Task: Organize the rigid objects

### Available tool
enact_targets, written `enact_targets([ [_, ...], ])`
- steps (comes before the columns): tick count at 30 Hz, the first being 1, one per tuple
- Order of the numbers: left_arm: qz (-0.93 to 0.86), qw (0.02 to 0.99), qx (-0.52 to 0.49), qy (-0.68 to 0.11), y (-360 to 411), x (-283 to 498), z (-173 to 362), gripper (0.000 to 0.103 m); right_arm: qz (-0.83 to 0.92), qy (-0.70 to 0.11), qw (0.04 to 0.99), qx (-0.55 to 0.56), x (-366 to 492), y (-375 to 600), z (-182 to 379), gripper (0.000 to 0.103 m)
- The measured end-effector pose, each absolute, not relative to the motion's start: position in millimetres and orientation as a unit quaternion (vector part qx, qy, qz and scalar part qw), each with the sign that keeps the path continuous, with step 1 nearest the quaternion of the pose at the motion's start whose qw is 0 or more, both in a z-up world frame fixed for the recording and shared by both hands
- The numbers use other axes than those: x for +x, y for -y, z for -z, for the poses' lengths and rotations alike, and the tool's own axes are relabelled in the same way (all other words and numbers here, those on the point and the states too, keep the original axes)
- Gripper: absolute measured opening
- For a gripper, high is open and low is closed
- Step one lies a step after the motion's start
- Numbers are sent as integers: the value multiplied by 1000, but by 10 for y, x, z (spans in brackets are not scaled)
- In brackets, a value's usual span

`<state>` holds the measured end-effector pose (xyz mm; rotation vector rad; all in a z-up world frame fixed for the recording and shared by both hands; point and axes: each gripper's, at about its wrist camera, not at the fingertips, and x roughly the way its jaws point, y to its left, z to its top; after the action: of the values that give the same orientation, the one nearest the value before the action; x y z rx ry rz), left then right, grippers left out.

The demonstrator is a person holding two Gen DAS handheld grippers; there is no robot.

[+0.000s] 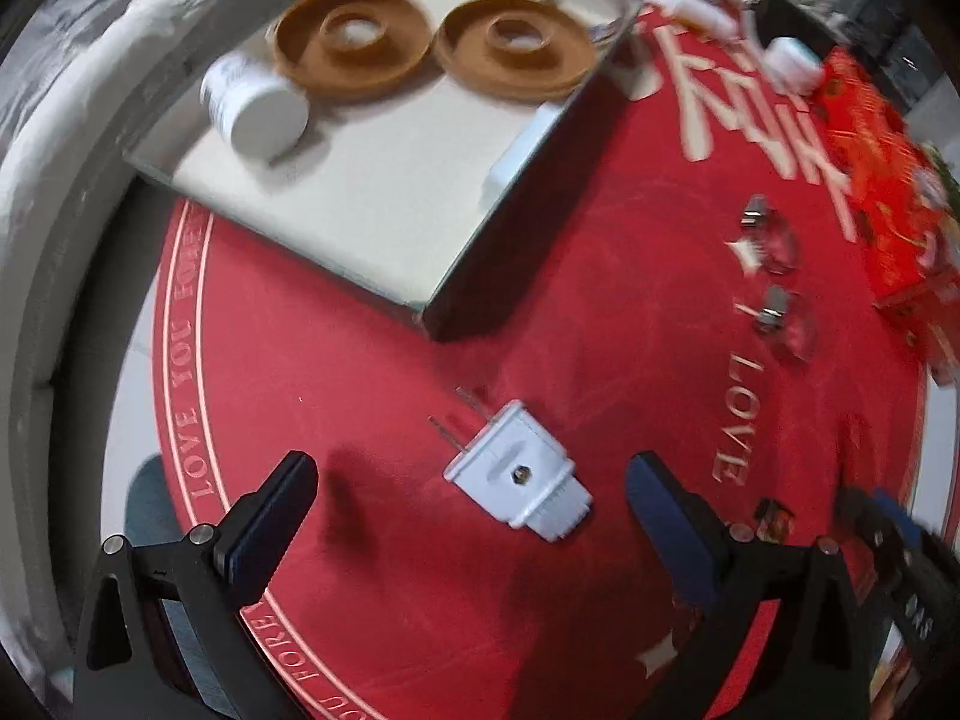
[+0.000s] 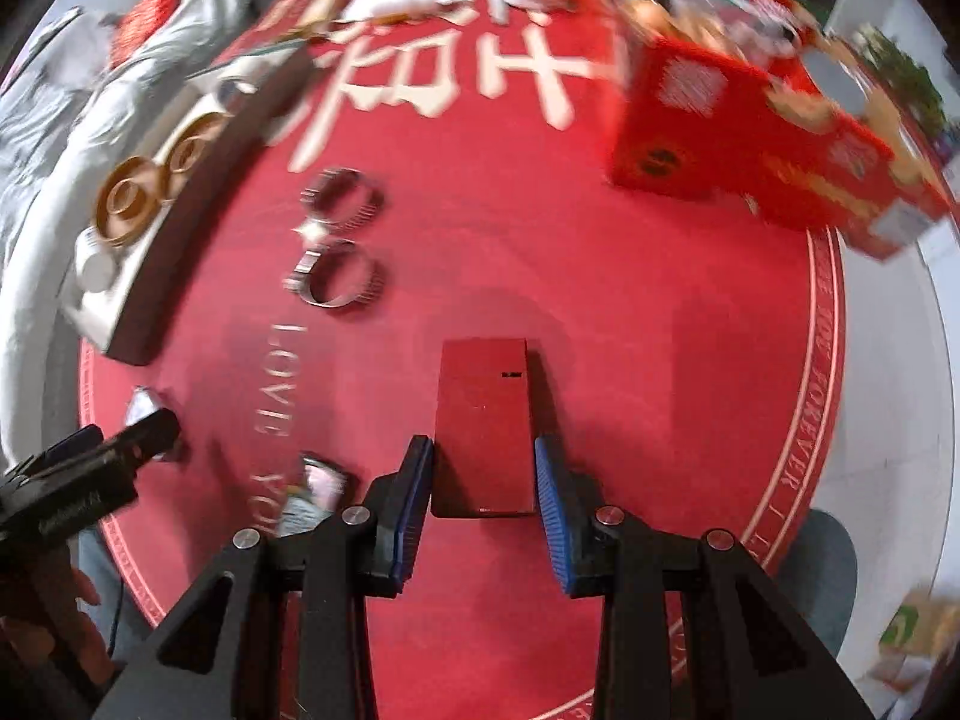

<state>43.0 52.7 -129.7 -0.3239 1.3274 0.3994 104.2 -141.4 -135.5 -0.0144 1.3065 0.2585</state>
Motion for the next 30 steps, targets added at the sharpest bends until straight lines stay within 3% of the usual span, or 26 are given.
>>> enact_targets([
  [3,-203,756,-155,-603,-558,437,1318,103,-118,-608,785,-3,929,1603,1402,36],
  [4,-207,757,-158,-599,-570,439,1314,103,-116,-607,786,0,928,1610,1408,46],
  [5,-209,758,-159,-597,-573,448,1313,103,-109,-605,789,1,925,1641,1410,68],
  [6,-211,759,-159,-595,-583,459,1309,103,-104,-600,793,2,943,1663,1417,76],
  [15,-223,768,-162,-578,-552,527,1324,103,-94,-603,792,5,969,1742,1488,82],
  [17,-224,768,-162,-577,-553,539,1326,103,-103,-612,783,-34,1006,1558,1560,100],
  [18,-224,769,-162,-576,-551,539,1326,103,-106,-620,775,-62,1000,1475,1601,103],
  [30,-230,768,-166,-575,-548,411,1309,103,-108,-611,783,-55,1001,1449,1453,103],
])
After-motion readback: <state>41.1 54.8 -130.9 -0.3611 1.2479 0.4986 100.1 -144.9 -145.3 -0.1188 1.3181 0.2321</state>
